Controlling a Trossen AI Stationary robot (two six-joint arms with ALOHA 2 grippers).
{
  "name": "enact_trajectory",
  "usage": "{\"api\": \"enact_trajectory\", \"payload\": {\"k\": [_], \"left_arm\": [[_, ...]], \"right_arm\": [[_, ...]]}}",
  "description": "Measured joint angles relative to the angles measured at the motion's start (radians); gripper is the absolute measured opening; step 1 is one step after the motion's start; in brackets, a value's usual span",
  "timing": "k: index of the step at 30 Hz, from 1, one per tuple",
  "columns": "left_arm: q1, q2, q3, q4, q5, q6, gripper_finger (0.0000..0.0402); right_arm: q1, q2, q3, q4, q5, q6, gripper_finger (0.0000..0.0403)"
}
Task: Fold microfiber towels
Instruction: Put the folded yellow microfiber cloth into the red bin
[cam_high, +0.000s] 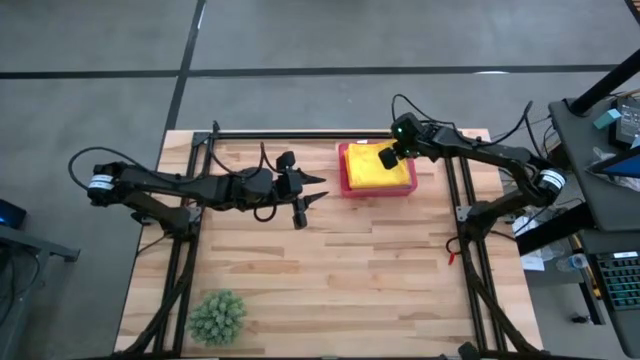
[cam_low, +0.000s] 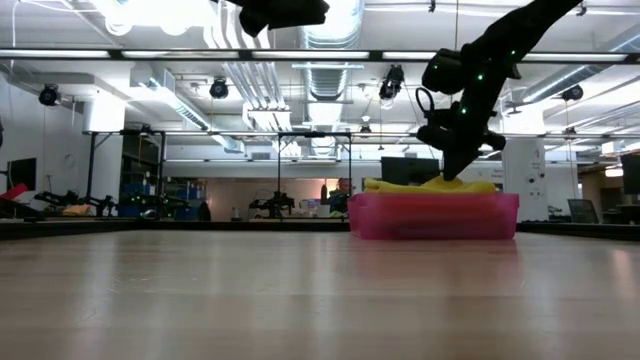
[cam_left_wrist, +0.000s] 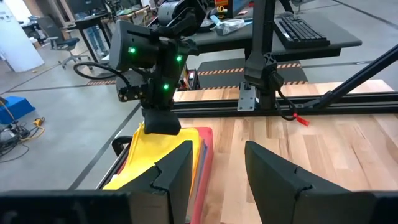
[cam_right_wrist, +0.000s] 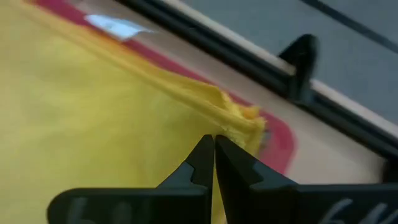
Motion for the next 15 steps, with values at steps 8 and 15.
{"api": "enact_trajectory", "payload": {"k": [8, 15], "left_arm": [[0.000, 0.000, 0.000, 0.000, 0.000, 0.000, 0.0132], [0.000, 0.000, 0.000, 0.000, 0.000, 0.000, 0.0132]], "right_arm": [[-0.012, 0.010, 0.001, 0.014, 0.046, -0.084, 0.0009], [-0.012, -0.023, 0.023, -0.037, 0.051, -0.096, 0.0009]]}}
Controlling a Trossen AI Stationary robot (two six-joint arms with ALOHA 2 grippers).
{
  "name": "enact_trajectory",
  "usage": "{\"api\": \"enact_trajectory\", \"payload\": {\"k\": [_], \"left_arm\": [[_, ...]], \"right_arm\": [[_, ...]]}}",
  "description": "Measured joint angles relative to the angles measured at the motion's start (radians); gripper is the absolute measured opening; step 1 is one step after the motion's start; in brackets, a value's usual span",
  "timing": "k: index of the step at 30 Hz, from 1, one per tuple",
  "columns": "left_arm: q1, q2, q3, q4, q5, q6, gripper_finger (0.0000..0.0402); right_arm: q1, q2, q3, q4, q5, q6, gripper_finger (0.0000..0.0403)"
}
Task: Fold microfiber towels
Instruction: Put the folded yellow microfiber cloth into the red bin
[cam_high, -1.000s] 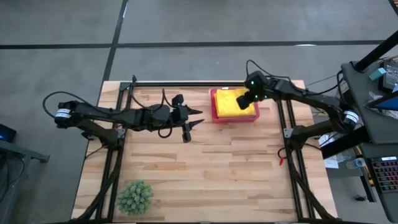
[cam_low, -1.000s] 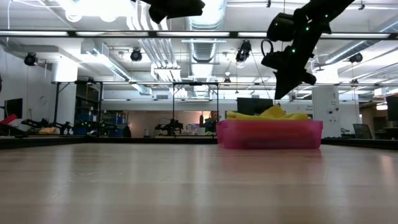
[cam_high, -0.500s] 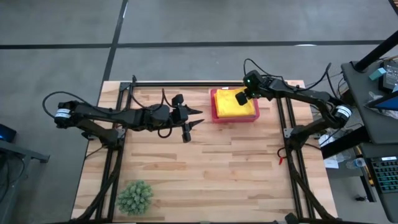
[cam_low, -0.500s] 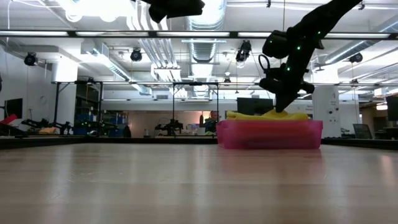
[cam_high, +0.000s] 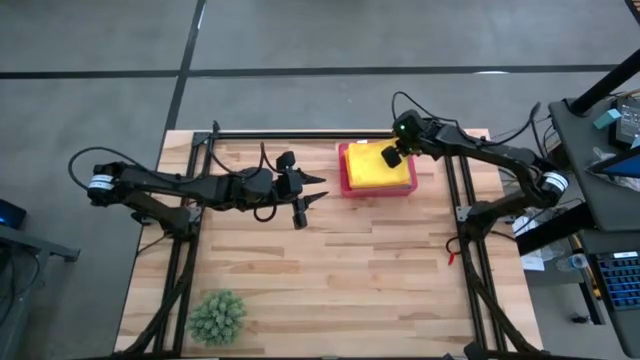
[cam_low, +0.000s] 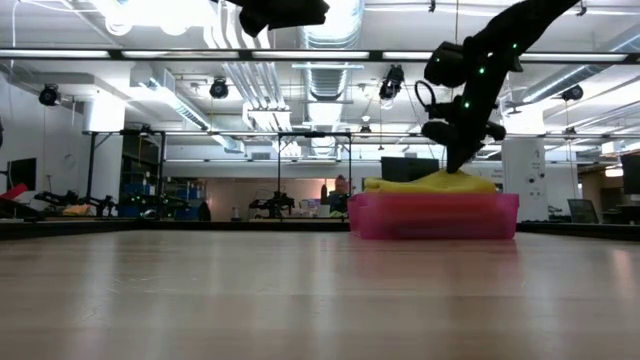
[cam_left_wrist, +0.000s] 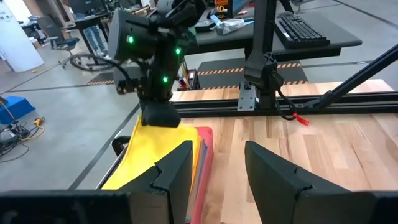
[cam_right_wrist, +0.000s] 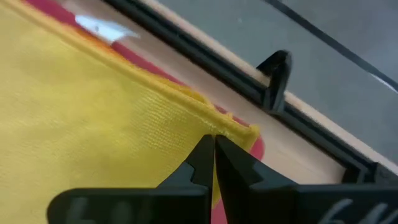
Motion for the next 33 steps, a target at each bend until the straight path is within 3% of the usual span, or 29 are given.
{"api": "enact_trajectory", "payload": {"k": [14, 20, 27, 33], "left_arm": [[0.000, 0.000, 0.000, 0.004, -0.004, -0.002, 0.0132], [0.001, 0.004, 0.000, 0.007, -0.021, -0.005, 0.0132], [0.026, 0.072, 0.001, 0.003, -0.021, -0.006, 0.0132], [0.059, 0.168, 0.033, 0.036, -0.018, -0.009, 0.0132]], "right_arm": [[0.008, -0.043, 0.018, -0.027, -0.031, 0.008, 0.0009], [0.008, -0.049, 0.018, -0.027, 0.027, -0.008, 0.0009], [0.009, -0.124, 0.029, -0.031, -0.082, 0.005, 0.0009], [0.009, -0.138, -0.007, -0.030, -0.094, 0.014, 0.0009]]}}
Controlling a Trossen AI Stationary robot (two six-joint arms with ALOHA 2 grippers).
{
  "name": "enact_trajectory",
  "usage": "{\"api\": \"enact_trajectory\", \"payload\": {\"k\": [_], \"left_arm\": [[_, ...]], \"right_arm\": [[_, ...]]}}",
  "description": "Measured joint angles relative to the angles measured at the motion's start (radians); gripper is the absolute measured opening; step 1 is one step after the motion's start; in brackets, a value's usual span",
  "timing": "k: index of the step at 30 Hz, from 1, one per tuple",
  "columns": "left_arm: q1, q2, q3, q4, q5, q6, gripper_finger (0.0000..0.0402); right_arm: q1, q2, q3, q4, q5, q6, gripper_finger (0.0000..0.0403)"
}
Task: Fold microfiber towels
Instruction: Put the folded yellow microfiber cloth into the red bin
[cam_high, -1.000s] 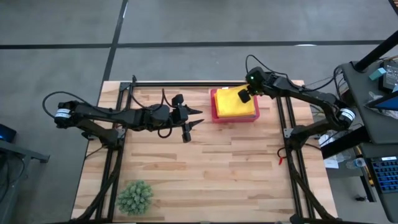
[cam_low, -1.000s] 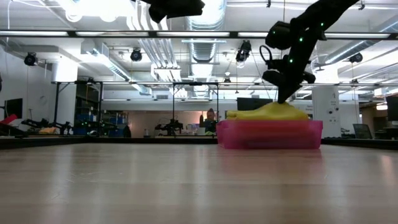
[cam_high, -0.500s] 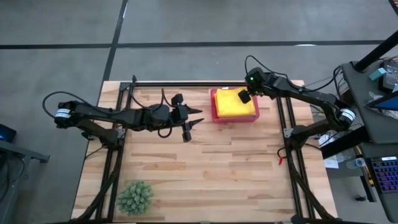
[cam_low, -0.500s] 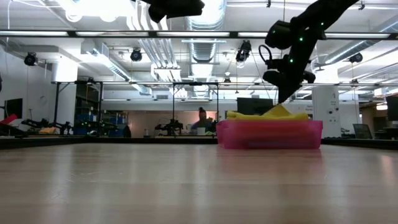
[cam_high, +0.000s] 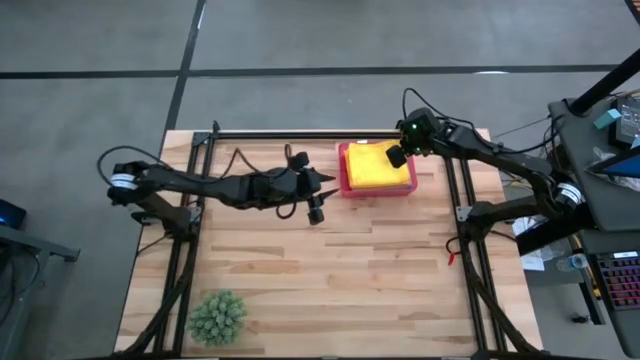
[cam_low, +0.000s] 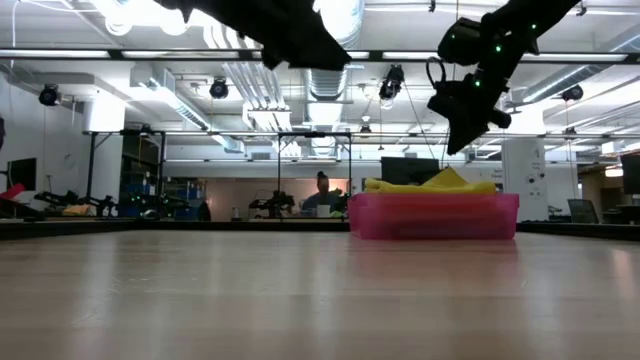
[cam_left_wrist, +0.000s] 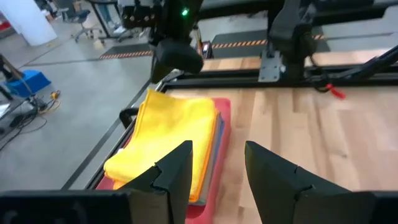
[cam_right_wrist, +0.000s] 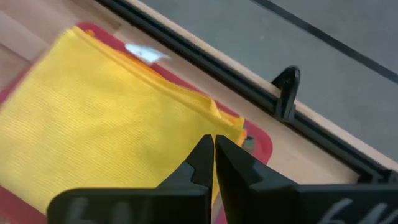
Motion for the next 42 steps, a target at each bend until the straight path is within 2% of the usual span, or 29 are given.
{"api": "enact_trajectory", "payload": {"k": [6, 10, 15, 22, 25, 29, 32, 36, 42], "left_arm": [[0.038, 0.102, 0.059, -0.001, 0.001, 0.000, 0.0132], [0.035, 0.094, 0.064, -0.014, 0.001, 0.000, 0.0132], [-0.022, -0.044, 0.007, -0.075, 0.001, 0.005, 0.0132], [-0.112, -0.296, -0.173, -0.087, 0.001, 0.006, 0.0132], [-0.131, -0.396, -0.251, -0.083, 0.001, -0.008, 0.0132], [-0.135, -0.504, -0.330, -0.024, 0.000, -0.031, 0.0132], [-0.135, -0.560, -0.364, 0.002, -0.003, -0.031, 0.0132], [-0.134, -0.606, -0.388, 0.048, -0.003, -0.020, 0.0132], [-0.134, -0.652, -0.402, 0.061, -0.003, -0.018, 0.0132]], "right_arm": [[0.000, 0.001, -0.071, 0.081, 0.000, 0.018, 0.0009], [0.013, -0.013, -0.098, 0.118, 0.000, 0.015, 0.0009], [0.124, -0.106, -0.173, 0.285, -0.040, -0.067, 0.0009], [0.303, -0.311, -0.329, 0.531, -0.081, -0.203, 0.0009], [0.325, -0.390, -0.407, 0.629, -0.070, -0.172, 0.0009], [0.310, -0.445, -0.490, 0.721, -0.045, -0.039, 0.0009], [0.299, -0.437, -0.536, 0.757, 0.062, 0.042, 0.0009], [0.273, -0.385, -0.578, 0.809, 0.195, 0.059, 0.0009], [0.196, -0.241, -0.649, 1.044, 0.210, -0.034, 0.0009]]}}
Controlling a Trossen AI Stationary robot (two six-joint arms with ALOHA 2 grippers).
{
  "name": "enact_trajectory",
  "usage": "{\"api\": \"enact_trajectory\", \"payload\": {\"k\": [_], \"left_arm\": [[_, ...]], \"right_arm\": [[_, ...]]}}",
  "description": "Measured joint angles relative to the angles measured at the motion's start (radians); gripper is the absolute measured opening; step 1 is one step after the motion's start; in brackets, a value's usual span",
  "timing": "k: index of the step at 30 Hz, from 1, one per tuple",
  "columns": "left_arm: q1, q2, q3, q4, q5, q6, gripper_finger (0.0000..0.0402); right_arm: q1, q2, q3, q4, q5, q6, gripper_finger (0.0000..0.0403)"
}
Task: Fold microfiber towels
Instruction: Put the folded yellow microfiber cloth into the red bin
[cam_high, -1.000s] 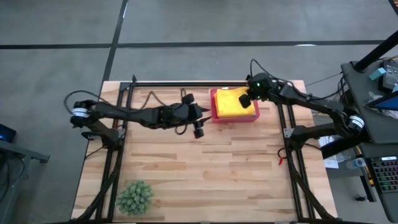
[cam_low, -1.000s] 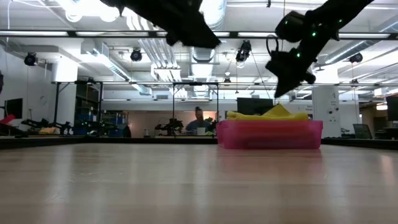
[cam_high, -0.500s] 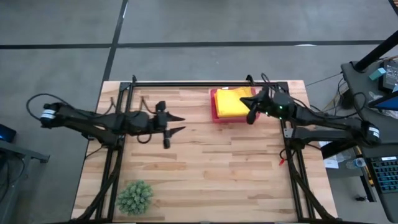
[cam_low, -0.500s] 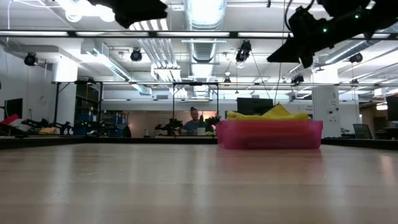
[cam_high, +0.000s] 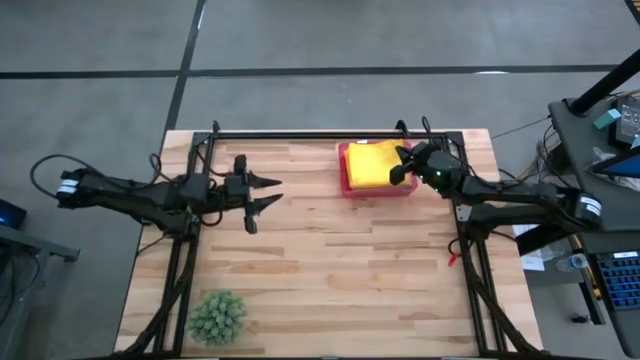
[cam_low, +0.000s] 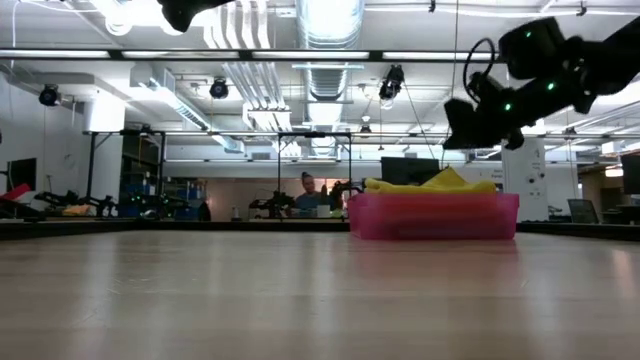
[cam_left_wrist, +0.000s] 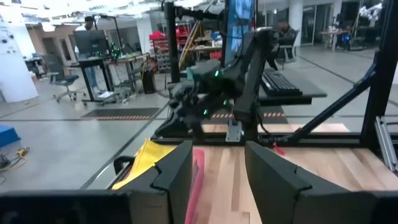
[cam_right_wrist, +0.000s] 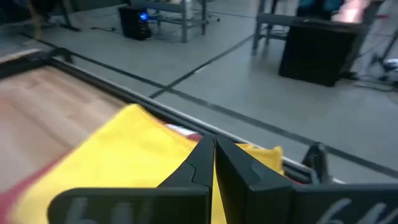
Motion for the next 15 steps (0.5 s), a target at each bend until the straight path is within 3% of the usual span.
{"api": "enact_trajectory", "payload": {"k": [6, 15], "left_arm": [[0.000, -0.008, 0.003, 0.001, 0.000, 0.002, 0.0132], [0.000, -0.002, 0.001, 0.004, 0.000, 0.002, 0.0132]], "right_arm": [[-0.092, 0.188, -0.010, 0.174, -0.050, -0.065, 0.0009], [-0.161, 0.388, 0.038, 0.208, -0.053, -0.088, 0.0009]]}}
